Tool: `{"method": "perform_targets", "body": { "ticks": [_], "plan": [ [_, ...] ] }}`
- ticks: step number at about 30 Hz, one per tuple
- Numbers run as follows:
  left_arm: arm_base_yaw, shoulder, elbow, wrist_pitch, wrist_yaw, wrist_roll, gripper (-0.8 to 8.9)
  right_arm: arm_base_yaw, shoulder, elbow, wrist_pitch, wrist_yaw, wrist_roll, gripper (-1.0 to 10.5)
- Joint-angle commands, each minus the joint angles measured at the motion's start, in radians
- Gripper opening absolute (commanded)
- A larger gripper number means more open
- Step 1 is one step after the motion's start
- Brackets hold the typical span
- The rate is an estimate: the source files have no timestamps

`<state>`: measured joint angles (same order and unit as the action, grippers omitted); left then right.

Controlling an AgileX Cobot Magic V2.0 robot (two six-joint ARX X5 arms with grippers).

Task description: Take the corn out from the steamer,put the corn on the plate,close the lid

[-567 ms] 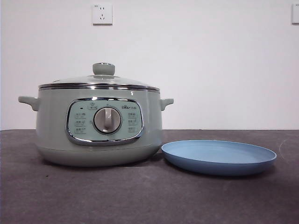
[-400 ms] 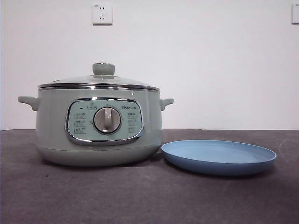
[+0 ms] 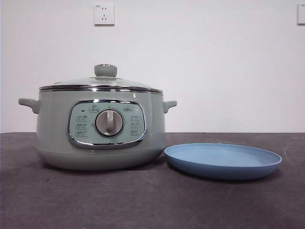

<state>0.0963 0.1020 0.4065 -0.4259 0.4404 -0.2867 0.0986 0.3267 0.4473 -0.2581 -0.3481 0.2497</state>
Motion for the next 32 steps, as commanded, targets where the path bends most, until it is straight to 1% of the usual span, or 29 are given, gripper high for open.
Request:
{"method": "perform_targets", "body": {
  "ticks": [1,4,6,8,10,13,15,20,23,24,25,27,28,29,30,32],
  "plan": [
    [0.002,0.05,0.077,-0.035,0.043,0.034,-0.08,0.001,0.111,0.122,-0.099,-0.079,-0.107,-0.1],
    [0.002,0.123,0.167,-0.08,0.102,0.056,-0.08,0.001,0.23,0.262,-0.248,-0.174,-0.219,-0.1],
    [0.002,0.169,0.218,-0.106,0.146,0.063,-0.08,0.002,0.293,0.341,-0.331,-0.218,-0.274,-0.1],
    [0.002,0.226,0.275,-0.143,0.204,0.085,-0.08,0.002,0.357,0.427,-0.42,-0.263,-0.338,-0.1],
    [0.002,0.28,0.328,-0.18,0.258,0.106,-0.08,0.002,0.406,0.496,-0.488,-0.306,-0.384,-0.1],
    [0.002,0.358,0.402,-0.238,0.329,0.137,-0.08,0.003,0.463,0.576,-0.544,-0.36,-0.398,-0.1],
    [0.002,0.391,0.436,-0.265,0.349,0.156,-0.08,0.003,0.477,0.6,-0.558,-0.364,-0.399,-0.1],
    [0.002,0.44,0.487,-0.299,0.352,0.172,-0.08,0.003,0.483,0.609,-0.564,-0.357,-0.401,-0.1],
    [0.002,0.448,0.492,-0.301,0.352,0.172,0.03,0.003,0.483,0.609,-0.564,-0.357,-0.395,0.1],
    [0.002,0.45,0.492,-0.301,0.352,0.172,0.16,0.003,0.483,0.609,-0.564,-0.357,-0.395,0.4],
    [0.002,0.452,0.492,-0.301,0.352,0.171,0.79,0.003,0.483,0.609,-0.564,-0.357,-0.395,1.2],
    [0.002,0.452,0.492,-0.301,0.351,0.164,3.07,0.003,0.483,0.609,-0.564,-0.357,-0.395,3.2],
    [0.002,0.452,0.492,-0.301,0.35,0.157,4.51,0.003,0.483,0.609,-0.564,-0.357,-0.393,4.4],
    [0.002,0.453,0.492,-0.301,0.351,0.157,5.48,0.003,0.483,0.609,-0.564,-0.357,-0.392,5.4],
    [0.002,0.453,0.492,-0.301,0.351,0.157,5.72,0.003,0.483,0.609,-0.564,-0.357,-0.389,5.8],
    [0.002,0.453,0.492,-0.3,0.352,0.157,5.7,0.003,0.483,0.609,-0.564,-0.357,-0.381,6.0]
  ]
}}
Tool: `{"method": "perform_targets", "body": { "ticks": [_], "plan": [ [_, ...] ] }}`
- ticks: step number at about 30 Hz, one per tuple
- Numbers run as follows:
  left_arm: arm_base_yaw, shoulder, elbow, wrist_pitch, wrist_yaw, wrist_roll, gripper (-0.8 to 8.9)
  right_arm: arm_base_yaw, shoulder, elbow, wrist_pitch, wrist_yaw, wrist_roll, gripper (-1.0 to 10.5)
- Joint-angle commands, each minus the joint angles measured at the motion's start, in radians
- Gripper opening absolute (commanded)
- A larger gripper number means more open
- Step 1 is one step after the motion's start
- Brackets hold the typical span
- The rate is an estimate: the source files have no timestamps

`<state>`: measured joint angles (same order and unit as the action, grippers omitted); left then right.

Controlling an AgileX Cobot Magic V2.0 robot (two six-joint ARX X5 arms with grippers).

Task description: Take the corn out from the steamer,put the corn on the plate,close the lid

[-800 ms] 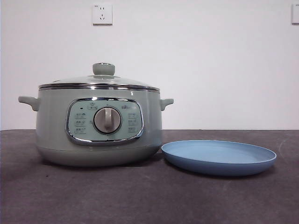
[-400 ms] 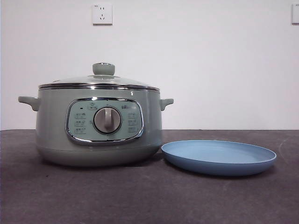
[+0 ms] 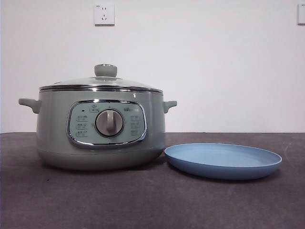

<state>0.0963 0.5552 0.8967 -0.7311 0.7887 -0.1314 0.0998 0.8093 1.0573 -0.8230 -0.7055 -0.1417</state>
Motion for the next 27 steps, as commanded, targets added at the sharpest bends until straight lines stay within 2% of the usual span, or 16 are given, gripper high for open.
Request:
{"method": "perform_targets", "body": {
  "ticks": [1,9,16,24,27],
  "plan": [
    [0.002,0.0,0.002,0.005,0.003,0.002,5.69,0.002,0.0,-0.001,0.001,0.0,0.011,6.0],
    [0.002,0.023,0.002,0.063,0.002,0.001,5.67,0.002,0.0,-0.001,0.001,0.0,0.011,6.0],
    [-0.014,0.124,0.022,0.201,-0.008,0.001,5.66,0.002,0.0,-0.001,0.001,0.0,0.012,6.0],
    [-0.144,0.39,0.159,0.32,-0.14,0.006,5.66,0.002,0.002,-0.001,0.001,0.001,0.014,6.0],
    [-0.204,0.495,0.214,0.366,-0.203,0.034,5.66,0.002,0.004,-0.001,0.001,0.001,0.014,6.0]
  ]
}}
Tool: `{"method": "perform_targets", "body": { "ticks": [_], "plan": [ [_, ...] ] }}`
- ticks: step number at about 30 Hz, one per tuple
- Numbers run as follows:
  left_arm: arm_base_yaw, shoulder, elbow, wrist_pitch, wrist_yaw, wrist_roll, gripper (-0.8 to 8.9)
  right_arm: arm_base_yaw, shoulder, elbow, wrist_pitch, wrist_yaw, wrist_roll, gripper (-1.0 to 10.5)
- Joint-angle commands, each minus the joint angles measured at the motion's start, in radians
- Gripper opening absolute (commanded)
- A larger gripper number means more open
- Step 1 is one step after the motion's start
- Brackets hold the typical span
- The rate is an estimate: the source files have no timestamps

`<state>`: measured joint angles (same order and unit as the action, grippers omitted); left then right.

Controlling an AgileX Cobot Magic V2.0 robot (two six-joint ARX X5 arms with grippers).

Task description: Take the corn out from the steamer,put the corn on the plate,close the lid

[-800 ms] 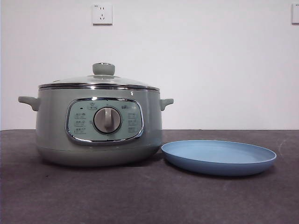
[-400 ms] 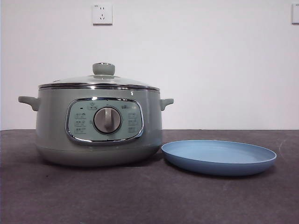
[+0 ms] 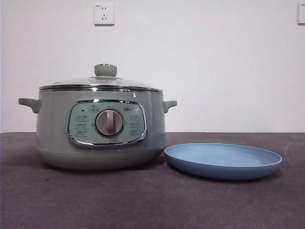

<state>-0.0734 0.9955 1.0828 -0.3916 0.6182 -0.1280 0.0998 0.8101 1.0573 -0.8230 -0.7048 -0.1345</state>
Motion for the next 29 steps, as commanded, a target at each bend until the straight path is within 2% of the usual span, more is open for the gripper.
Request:
{"method": "perform_targets", "body": {
  "ticks": [1,6,13,22,29],
  "plan": [
    [-0.053,0.087,0.045,0.033,-0.054,0.033,5.66,0.002,0.005,-0.001,0.001,0.0,0.007,6.0],
    [-0.147,0.256,0.117,0.064,-0.166,0.092,5.66,0.002,0.008,-0.001,0.0,0.001,0.007,6.0],
    [-0.237,0.412,0.121,0.172,-0.328,0.172,5.66,0.002,0.009,-0.001,-0.001,0.0,0.006,6.0],
    [-0.288,0.528,0.121,0.186,-0.428,0.184,5.66,0.002,0.01,-0.001,-0.002,0.0,0.006,6.0],
    [-0.308,0.571,0.121,0.173,-0.44,0.183,5.66,0.002,0.01,-0.001,-0.002,0.0,0.006,6.0]
  ]
}}
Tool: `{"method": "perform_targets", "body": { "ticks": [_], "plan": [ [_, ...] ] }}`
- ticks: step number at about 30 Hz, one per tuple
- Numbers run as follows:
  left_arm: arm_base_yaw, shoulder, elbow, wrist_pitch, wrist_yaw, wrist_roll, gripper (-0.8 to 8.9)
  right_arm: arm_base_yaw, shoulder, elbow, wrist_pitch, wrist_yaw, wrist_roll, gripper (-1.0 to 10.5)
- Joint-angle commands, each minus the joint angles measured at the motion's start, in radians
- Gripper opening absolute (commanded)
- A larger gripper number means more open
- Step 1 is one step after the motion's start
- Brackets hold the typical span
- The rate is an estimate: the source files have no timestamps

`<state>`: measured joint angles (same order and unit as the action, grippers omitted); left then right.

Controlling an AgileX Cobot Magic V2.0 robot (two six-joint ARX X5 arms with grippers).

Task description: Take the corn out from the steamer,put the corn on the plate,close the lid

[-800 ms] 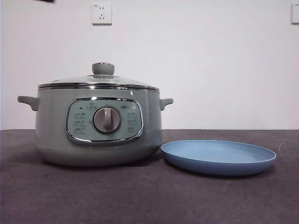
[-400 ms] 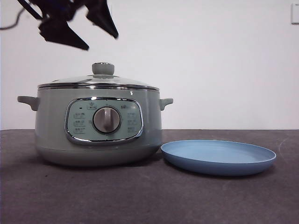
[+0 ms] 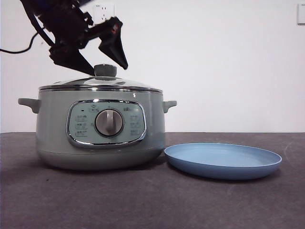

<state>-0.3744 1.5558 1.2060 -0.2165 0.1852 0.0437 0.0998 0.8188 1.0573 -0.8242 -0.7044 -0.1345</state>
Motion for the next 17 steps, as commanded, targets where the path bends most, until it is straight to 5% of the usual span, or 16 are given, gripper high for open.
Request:
{"method": "perform_targets", "body": {
  "ticks": [1,9,13,17],
  "plan": [
    [-0.01,0.012,-0.003,-0.003,-0.01,0.007,5.65,0.002,0.001,-0.001,-0.001,0.0,0.006,6.0],
    [-0.025,0.013,-0.003,-0.019,-0.058,0.005,5.41,0.002,0.001,-0.001,-0.001,0.0,0.006,6.0],
    [-0.032,0.013,-0.003,-0.039,-0.055,0.005,2.78,0.002,0.001,-0.001,-0.001,0.0,0.006,6.0],
    [-0.032,0.013,-0.003,-0.046,-0.052,0.004,1.57,0.002,0.001,-0.001,0.0,0.0,0.006,6.0]
  ]
}}
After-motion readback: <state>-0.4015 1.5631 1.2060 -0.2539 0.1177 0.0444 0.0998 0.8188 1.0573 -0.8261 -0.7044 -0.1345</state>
